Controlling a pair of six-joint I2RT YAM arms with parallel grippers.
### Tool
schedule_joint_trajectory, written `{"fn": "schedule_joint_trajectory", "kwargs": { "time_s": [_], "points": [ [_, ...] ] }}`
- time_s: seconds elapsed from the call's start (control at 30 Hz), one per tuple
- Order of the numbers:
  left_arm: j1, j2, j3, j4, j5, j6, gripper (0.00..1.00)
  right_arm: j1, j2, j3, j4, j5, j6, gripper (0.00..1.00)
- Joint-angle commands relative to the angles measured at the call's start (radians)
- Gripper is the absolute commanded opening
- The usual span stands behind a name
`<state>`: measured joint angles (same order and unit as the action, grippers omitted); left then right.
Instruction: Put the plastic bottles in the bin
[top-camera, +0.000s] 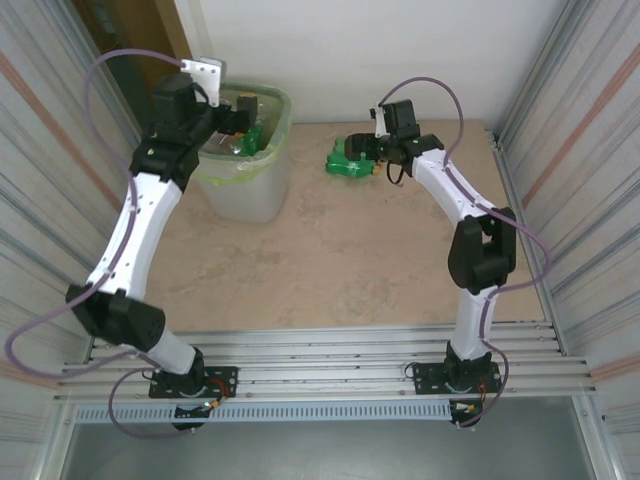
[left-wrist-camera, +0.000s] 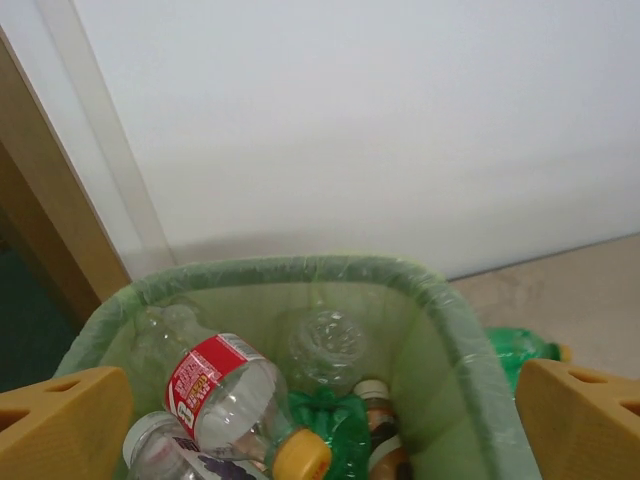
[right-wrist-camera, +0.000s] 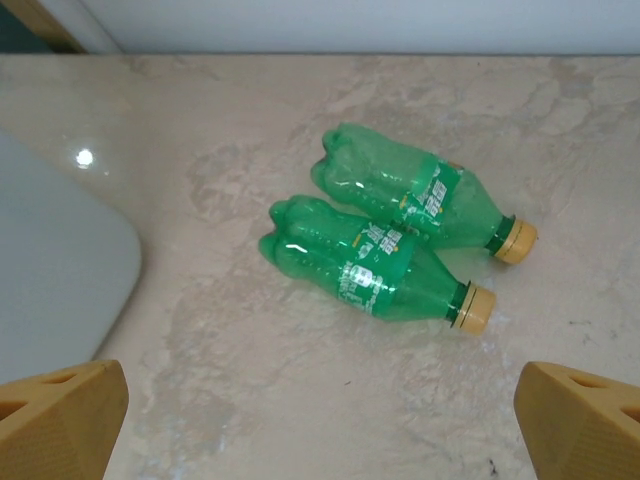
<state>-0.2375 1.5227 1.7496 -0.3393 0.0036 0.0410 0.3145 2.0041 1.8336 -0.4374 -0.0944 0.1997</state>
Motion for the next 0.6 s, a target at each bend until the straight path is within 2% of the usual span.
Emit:
{"fn": "schedule_joint_trajectory", "kwargs": {
  "time_s": [0.0, 0.07, 0.27, 0.57],
  "points": [
    [0.000, -0.091, -0.090, 0.013, 0.069, -0.069, 0.99, -0.024, 0.090, 0.112, -0.056, -0.073, -0.061, 0.98],
    [0.000, -0.146, -0.151, 0.013, 0.080, -0.093, 0.99, -0.033, 0.146, 0.167, -0.074, -0.092, -0.070, 1.00],
    [-0.003, -0.307, -0.331, 0.025, 0.109, -0.171, 0.99, -0.044, 0.284, 0.300, -0.098, -0.116, -0.104, 0.97],
    [-0.003, -0.487, -0.516, 0.042, 0.068, -0.256, 0.99, -0.043, 0.451, 0.492, -0.176, -0.156, -0.158, 0.96]
  ]
}}
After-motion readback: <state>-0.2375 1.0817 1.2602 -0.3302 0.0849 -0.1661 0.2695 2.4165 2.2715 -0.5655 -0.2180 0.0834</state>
